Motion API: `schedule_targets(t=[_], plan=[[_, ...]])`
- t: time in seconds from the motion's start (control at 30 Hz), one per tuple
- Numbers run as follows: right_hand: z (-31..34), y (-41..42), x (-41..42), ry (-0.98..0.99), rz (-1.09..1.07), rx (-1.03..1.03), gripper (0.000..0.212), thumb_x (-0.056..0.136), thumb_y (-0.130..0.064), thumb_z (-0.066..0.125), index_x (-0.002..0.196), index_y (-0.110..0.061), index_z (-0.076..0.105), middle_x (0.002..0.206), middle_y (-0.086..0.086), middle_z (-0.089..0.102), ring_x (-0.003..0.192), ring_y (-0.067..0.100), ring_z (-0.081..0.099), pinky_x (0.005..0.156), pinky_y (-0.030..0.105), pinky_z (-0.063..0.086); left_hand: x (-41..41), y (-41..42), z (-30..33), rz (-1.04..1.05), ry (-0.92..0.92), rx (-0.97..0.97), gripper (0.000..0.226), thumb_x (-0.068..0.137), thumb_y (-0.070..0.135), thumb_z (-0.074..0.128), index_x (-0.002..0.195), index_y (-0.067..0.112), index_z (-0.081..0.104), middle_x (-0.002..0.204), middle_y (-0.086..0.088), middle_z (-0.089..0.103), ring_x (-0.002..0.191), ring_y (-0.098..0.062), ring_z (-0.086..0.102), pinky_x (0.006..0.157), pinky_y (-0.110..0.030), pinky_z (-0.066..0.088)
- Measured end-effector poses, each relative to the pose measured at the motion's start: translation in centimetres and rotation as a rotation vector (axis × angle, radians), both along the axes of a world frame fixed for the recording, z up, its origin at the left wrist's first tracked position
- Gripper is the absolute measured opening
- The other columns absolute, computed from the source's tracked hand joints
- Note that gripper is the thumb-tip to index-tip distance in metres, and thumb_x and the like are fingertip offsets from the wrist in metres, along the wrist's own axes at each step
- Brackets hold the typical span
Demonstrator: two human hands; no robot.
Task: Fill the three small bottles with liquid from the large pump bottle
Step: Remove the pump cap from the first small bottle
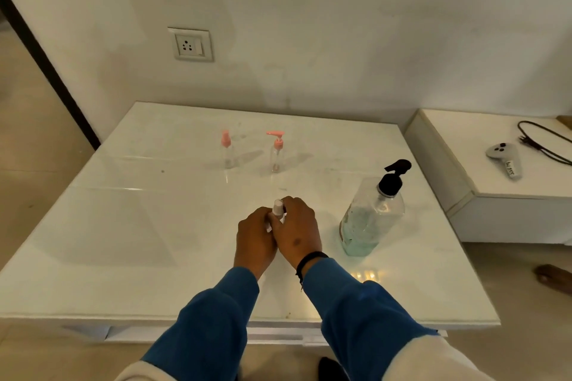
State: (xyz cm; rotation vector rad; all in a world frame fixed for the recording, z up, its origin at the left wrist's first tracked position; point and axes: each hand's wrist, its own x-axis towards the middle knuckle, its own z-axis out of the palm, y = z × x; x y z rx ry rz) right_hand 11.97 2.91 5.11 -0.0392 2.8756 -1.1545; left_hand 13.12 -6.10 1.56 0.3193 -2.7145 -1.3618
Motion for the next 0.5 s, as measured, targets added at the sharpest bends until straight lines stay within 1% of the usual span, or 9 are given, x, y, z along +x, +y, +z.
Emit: schedule_targets(t=[0.07,0.13,0.23,0.3,0.33,0.43,0.47,0.5], plan=[[0.1,0.1,-0.2,-0.008,0.011,0.009,0.027,0.106,-0.033,0.05,0.11,-0.01,0.063,0.111,0.007,0.064,0.101,0.022,0.061,0.091,0.036,0.053,0.3,0.4,0.3,0.014,-0.006,0.016,0.01,0.095,0.003,0.059,0.091,0.012,0.06,0.076,0.005,0.059,0.064,-0.006,0.052,0.058,-0.005,0.04],[0.5,0.1,-0.5,-0.006,0.001,-0.009,0.023,0.104,-0.032,0.055,0.108,-0.011,0.062,0.11,0.006,0.062,0.1,0.022,0.061,0.09,0.035,0.053,0.4,0.7,1.0,0.042,0.022,0.042,0.017,0.094,0.002,0.059,0.084,0.015,0.055,0.07,0.007,0.056,0.06,-0.007,0.049,0.058,-0.005,0.041],[1.9,0.3,-0.9,-0.001,-0.017,-0.077,0.02,0.099,-0.033,0.062,0.103,-0.014,0.063,0.108,0.005,0.06,0.095,0.02,0.059,0.082,0.027,0.048,0.6,0.9,2.3,0.082,0.05,0.09,0.019,0.094,0.002,0.061,0.085,0.018,0.055,0.072,0.01,0.056,0.063,-0.007,0.052,0.057,-0.005,0.041],[4.0,0.7,-0.9,-0.002,0.007,-0.094,0.019,0.097,-0.034,0.065,0.098,-0.015,0.064,0.107,0.004,0.059,0.092,0.018,0.058,0.076,0.023,0.043,1.1,1.0,3.7,0.094,0.1,0.141,0.02,0.093,0.003,0.064,0.085,0.02,0.056,0.074,0.009,0.06,0.067,-0.008,0.058,0.056,-0.008,0.042],[5.3,1.0,-0.9,0.004,0.025,-0.096,0.02,0.095,-0.033,0.068,0.094,-0.013,0.064,0.105,0.005,0.06,0.09,0.019,0.058,0.073,0.021,0.042,1.4,1.0,4.7,0.096,0.128,0.171,0.019,0.092,0.005,0.066,0.085,0.02,0.057,0.077,0.008,0.062,0.071,-0.009,0.06,0.058,-0.008,0.041],[10.0,1.9,-1.3,0.065,0.075,-0.095,0.03,0.088,-0.028,0.076,0.084,-0.001,0.063,0.087,0.007,0.062,0.076,0.018,0.054,0.061,0.02,0.04,2.2,1.1,8.5,0.074,0.202,0.225,0.011,0.092,0.017,0.07,0.089,0.022,0.061,0.084,0.008,0.066,0.081,-0.009,0.064,0.067,-0.013,0.044],[11.9,2.2,-1.3,0.087,0.091,-0.089,0.031,0.086,-0.027,0.078,0.081,-0.001,0.063,0.081,0.005,0.06,0.072,0.016,0.051,0.059,0.019,0.038,2.3,1.0,10.1,0.06,0.232,0.219,0.011,0.091,0.021,0.071,0.089,0.024,0.061,0.083,0.01,0.066,0.08,-0.007,0.064,0.068,-0.013,0.044],[14.0,2.4,-1.3,0.107,0.108,-0.081,0.031,0.084,-0.027,0.08,0.078,-0.003,0.062,0.078,0.001,0.058,0.071,0.013,0.05,0.057,0.018,0.037,2.4,0.8,11.8,0.045,0.267,0.203,0.013,0.09,0.023,0.073,0.087,0.026,0.06,0.081,0.013,0.065,0.078,-0.006,0.063,0.067,-0.012,0.043]])
